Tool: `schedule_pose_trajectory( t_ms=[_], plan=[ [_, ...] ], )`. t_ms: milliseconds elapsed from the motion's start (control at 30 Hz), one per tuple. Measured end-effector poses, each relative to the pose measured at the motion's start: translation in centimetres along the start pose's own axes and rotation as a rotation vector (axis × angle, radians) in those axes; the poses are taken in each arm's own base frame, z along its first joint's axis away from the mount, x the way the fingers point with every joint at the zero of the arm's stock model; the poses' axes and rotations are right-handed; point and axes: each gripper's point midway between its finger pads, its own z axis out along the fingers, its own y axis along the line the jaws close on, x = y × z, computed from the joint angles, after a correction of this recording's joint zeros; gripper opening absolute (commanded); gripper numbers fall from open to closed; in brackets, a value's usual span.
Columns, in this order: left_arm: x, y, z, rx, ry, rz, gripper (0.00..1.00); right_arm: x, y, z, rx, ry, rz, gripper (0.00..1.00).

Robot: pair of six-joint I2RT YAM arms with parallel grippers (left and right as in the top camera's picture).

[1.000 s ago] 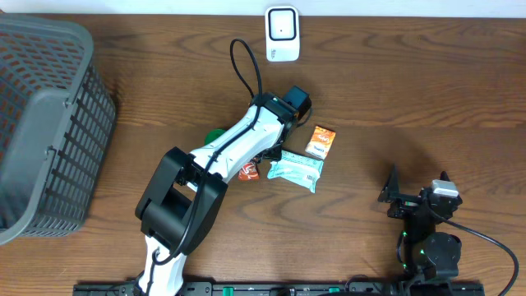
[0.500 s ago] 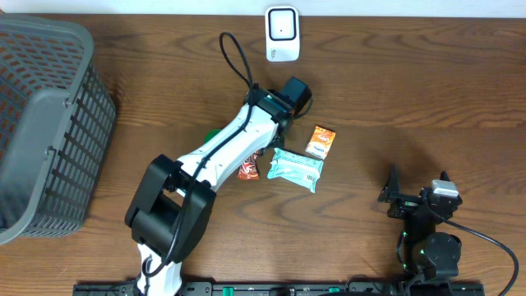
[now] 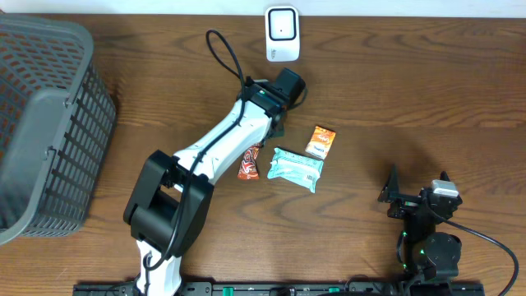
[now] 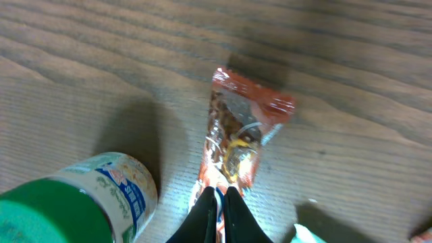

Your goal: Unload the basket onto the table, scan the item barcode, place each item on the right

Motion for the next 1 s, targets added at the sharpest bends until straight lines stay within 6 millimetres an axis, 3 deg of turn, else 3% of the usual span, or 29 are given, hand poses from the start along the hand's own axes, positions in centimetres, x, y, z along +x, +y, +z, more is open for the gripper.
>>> schedule_pose_trajectory(
  t_ms=[267, 567, 867, 1000],
  plan=[
    [0.8, -0.2, 1.5, 0.049, 0.088, -0.049, 0.08, 0.0, 0.0, 0.0, 0.000, 0.000, 0.000, 0.99],
    [4.4, -1.4, 4.7, 0.055, 0.260, -0.109, 0.07, 0.0, 0.0, 0.0, 0.000, 0.000, 0.000, 0.99],
    [4.9, -1.2, 4.3, 0.050, 0.290, -0.141, 0.07, 0.0, 0.0, 0.0, 0.000, 0.000, 0.000, 0.99],
    [4.0, -1.5, 2.5, 0.092, 0.256, -0.150, 0.07, 0.0, 0.0, 0.0, 0.000, 0.000, 0.000, 0.99]
  ],
)
